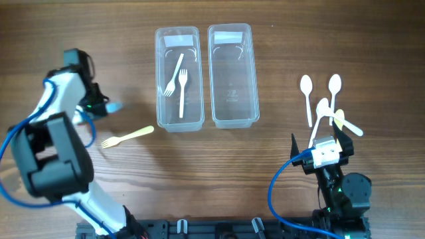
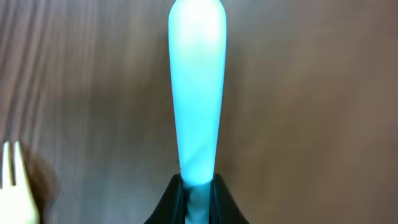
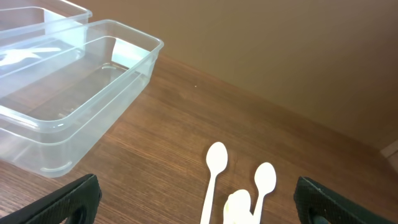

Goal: Pack container
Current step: 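Carry the white fork into the left container and release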

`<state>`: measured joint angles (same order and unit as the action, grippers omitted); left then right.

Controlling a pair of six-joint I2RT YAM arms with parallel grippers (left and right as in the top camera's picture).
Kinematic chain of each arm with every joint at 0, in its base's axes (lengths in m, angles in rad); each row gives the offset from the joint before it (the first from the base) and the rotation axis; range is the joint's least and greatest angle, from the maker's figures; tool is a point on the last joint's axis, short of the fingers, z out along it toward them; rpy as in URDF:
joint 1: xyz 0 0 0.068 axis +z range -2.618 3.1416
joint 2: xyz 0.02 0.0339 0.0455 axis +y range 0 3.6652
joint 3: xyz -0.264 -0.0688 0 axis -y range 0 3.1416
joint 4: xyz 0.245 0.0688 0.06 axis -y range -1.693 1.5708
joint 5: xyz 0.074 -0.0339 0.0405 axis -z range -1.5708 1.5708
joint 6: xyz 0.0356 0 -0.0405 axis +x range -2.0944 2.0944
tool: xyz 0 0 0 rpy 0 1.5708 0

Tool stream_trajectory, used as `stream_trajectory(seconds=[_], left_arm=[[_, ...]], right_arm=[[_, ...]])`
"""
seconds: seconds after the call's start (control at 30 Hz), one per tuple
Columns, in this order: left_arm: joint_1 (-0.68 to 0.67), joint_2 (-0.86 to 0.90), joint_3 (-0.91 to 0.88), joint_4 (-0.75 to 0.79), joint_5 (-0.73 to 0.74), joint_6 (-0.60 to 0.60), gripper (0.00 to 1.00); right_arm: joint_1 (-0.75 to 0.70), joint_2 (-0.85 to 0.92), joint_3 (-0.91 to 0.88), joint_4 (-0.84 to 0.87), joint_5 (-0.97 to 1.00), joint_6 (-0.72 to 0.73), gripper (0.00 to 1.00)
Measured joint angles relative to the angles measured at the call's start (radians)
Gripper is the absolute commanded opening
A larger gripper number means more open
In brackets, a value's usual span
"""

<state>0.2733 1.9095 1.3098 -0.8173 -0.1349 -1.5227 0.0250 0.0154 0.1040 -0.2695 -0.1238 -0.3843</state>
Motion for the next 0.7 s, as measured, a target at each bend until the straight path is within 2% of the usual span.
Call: stream_trajectory(seconds=[0.2, 0.27, 0.3, 0.33, 0.43, 0.47, 0.67, 0.7], left_arm=[[0.034, -0.181, 0.064, 0.141, 0.093, 0.195, 0.04], [0.030, -0.230, 0.066, 0.243, 0.196, 0.333, 0.04], [0.023, -0.241, 0.072, 0.285, 0.256, 0.464, 0.04], [0.006, -0.247, 0.078, 0.333, 0.354, 0.531, 0.04], [-0.037, -0.245, 0.078, 0.366, 0.478, 0.752, 0.04], [-0.082, -0.245, 0.078, 0.365, 0.537, 0.896, 0.04], [-0.238, -0.245, 0.078, 0.310, 0.611, 1.295, 0.04], [-0.259, -0.245, 0.078, 0.301, 0.609, 1.332, 0.04]], right_arm=[[0.000, 0.000, 0.000, 0.000, 0.000, 0.000, 1.00], [0.000, 0.000, 0.000, 0.000, 0.000, 0.000, 1.00], [0.000, 0.000, 0.000, 0.000, 0.000, 0.000, 1.00], [0.000, 0.000, 0.000, 0.000, 0.000, 0.000, 1.00], [0.000, 0.000, 0.000, 0.000, 0.000, 0.000, 1.00], [0.000, 0.000, 0.000, 0.000, 0.000, 0.000, 1.00], [0.000, 0.000, 0.000, 0.000, 0.000, 0.000, 1.00], [0.000, 0.000, 0.000, 0.000, 0.000, 0.000, 1.00]])
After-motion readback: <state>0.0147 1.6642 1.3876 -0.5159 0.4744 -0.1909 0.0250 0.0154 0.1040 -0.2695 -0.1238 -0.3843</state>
